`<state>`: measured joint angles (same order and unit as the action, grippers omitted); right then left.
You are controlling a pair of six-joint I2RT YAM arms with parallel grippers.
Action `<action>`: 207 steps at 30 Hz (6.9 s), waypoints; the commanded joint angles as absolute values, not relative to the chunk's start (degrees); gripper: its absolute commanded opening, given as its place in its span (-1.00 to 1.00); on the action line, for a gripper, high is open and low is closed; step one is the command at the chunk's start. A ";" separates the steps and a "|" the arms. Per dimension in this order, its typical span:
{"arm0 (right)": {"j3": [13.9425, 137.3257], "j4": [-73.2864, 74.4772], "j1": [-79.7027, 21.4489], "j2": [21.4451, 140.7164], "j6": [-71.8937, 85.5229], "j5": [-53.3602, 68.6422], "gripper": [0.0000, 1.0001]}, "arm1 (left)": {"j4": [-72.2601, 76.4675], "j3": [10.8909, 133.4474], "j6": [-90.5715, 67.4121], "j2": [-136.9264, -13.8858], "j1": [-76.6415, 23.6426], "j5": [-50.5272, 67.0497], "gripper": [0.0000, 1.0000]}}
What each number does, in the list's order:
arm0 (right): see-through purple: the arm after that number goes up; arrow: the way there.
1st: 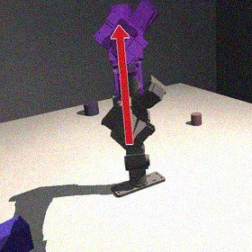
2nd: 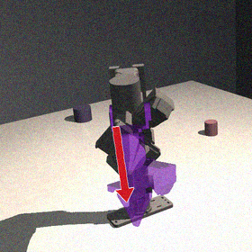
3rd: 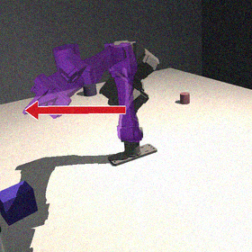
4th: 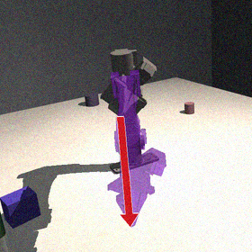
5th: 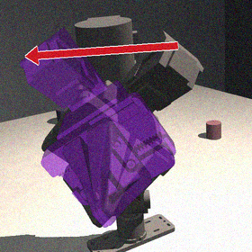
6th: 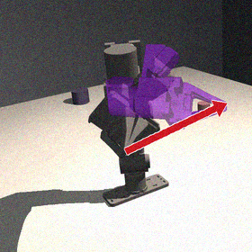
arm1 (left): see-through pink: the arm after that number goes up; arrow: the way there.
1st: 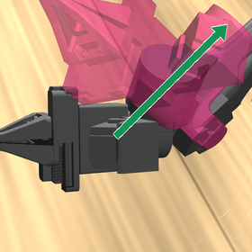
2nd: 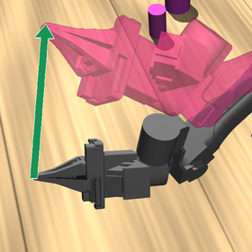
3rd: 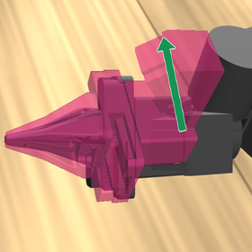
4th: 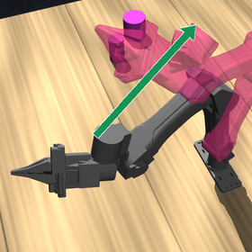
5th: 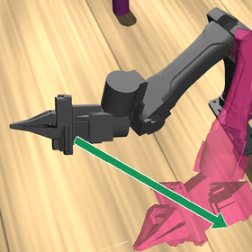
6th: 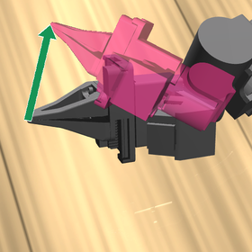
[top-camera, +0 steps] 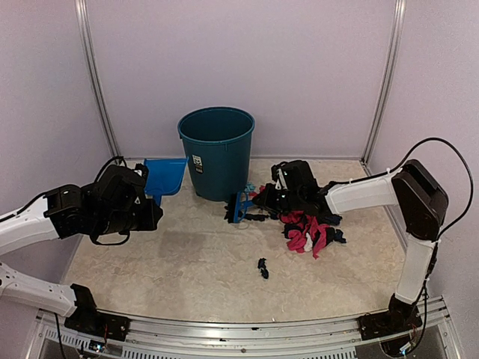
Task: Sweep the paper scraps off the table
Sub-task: Sweep the paper scraps at the center of the board, then place the dustpan at the center of the board, then pick up the dustpan from the center of the board.
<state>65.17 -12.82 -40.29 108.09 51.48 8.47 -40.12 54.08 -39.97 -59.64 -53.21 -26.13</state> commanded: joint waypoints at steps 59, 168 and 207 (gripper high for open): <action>87.12 -6.33 -31.93 119.39 49.74 7.35 -1.00 | -41.73 51.11 -41.95 -60.02 -58.13 -25.09 -0.90; 44.73 19.25 -39.38 58.17 29.22 10.16 -1.00 | 2.59 28.19 -40.78 -79.76 -86.71 -30.44 0.54; 44.08 18.99 -39.37 58.41 29.74 10.56 -1.00 | 20.48 25.12 -32.13 -92.70 -85.96 -30.34 -0.19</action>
<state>44.27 20.69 -38.63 58.35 29.45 10.28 19.90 25.06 -33.08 -91.55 -86.21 -31.20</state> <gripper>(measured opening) 0.040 0.421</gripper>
